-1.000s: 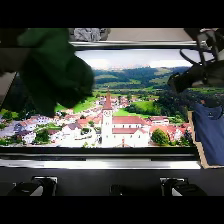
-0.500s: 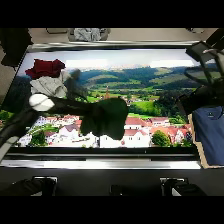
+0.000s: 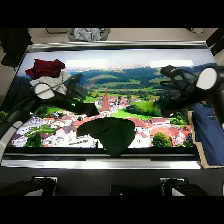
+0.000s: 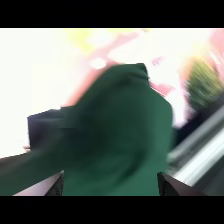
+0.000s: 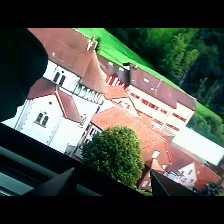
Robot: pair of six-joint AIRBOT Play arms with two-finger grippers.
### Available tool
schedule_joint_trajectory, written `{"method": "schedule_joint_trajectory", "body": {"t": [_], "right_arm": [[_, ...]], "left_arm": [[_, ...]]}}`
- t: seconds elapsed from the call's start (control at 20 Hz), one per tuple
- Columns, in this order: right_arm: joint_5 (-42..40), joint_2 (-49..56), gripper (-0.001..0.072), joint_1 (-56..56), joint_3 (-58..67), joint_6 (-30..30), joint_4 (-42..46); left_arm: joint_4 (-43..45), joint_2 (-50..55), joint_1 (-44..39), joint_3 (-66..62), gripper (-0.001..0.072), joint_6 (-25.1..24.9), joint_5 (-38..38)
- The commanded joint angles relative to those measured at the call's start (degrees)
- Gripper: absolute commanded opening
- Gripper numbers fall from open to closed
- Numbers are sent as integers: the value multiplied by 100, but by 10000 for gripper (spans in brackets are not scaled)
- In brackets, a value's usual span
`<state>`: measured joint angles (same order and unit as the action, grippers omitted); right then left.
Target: Fold the shirts.
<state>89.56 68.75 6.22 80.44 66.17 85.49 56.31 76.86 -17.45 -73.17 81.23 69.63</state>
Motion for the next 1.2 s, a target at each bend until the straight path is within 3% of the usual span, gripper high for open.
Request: {"method": "schedule_joint_trajectory", "body": {"t": [0.0,0.1,0.35,0.45,0.65,0.7,0.8,0.9,0.95,1.0,1.05,1.15], "right_arm": [[-229,286,570,4,-538,-330,-761],[-549,286,570,4,-1196,-396,-1158],[-697,284,568,4,-2264,-496,-1836],[-715,284,568,4,-2424,-496,-1934],[-697,284,567,4,-2428,-492,-1934],[-699,284,567,4,-2428,-492,-1937],[-730,284,568,4,-2428,-492,-1928],[-872,284,569,4,-2428,-490,-1926],[-999,286,570,4,-2428,-476,-1928],[-1126,286,570,4,-2428,-420,-1928],[-1272,286,571,4,-2433,-376,-1928],[-1644,304,575,4,-2549,-293,-1952]], "left_arm": [[944,-254,1139,122,720,-22,944],[946,-236,1576,850,720,-22,901],[737,-190,1687,2455,720,-181,-291],[181,-76,1687,2643,659,-437,-518],[-297,214,1558,2643,653,-481,-942],[-330,286,1515,2643,623,-483,-966],[-345,380,1392,2643,451,-481,-1001],[-348,411,1281,2643,420,-459,-1141],[-345,422,1246,2643,301,-400,-1233],[-348,426,1235,2640,131,-365,-1305],[-348,424,1237,2627,29,-372,-1318],[-341,382,1279,2579,28,-382,-1309]]}}
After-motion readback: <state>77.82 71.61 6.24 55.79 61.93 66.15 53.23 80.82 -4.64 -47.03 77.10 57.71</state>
